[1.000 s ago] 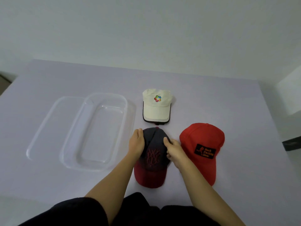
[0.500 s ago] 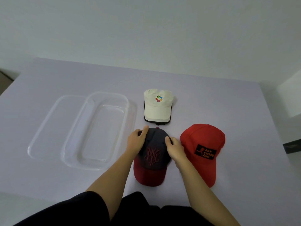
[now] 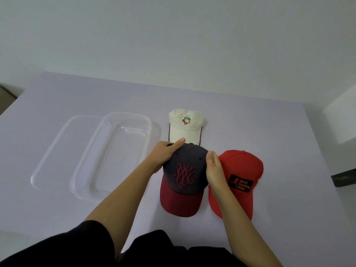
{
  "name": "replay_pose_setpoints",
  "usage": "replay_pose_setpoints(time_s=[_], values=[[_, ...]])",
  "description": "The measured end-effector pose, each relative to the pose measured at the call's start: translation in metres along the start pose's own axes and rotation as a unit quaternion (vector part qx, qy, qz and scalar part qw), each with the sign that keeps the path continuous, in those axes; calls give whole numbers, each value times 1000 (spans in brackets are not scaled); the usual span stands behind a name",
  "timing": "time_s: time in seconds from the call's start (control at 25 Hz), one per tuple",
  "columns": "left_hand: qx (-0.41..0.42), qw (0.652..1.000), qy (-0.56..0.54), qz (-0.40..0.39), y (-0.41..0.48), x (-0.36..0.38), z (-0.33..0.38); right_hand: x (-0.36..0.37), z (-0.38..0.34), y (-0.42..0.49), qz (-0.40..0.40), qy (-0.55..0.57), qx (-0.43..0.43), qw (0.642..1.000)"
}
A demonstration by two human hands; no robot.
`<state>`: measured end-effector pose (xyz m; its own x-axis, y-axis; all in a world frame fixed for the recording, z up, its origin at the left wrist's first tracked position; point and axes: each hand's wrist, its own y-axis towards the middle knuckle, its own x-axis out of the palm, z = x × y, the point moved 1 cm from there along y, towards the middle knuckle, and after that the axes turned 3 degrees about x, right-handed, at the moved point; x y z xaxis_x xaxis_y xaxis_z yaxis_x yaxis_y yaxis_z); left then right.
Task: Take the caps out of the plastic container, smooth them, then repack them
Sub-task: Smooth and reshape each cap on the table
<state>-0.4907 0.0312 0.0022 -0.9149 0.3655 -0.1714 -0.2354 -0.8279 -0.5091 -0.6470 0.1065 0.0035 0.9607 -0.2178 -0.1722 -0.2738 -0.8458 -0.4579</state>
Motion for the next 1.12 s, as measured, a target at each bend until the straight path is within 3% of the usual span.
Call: replay_pose_setpoints(time_s=[0.12,0.2,0.48,0.64,0.92,1.12], values=[[-14,996,-23,-84,-11,-17,30,-1,-13,-5,-18,16,-29,999],[-12,995,-38,-92,-15,-28,41,4,-17,-6,-31,4,-39,999],[11,998,-60,-13,-34,-81,52,43,-37,-11,-53,17,-62,997],[29,996,-78,26,-49,-133,50,79,-34,-17,-13,75,-39,996],[47,992,-68,92,-46,-224,37,178,22,-43,-18,-96,6,995],[19,994,-78,76,-18,-233,-6,219,31,-53,15,-87,18,996]])
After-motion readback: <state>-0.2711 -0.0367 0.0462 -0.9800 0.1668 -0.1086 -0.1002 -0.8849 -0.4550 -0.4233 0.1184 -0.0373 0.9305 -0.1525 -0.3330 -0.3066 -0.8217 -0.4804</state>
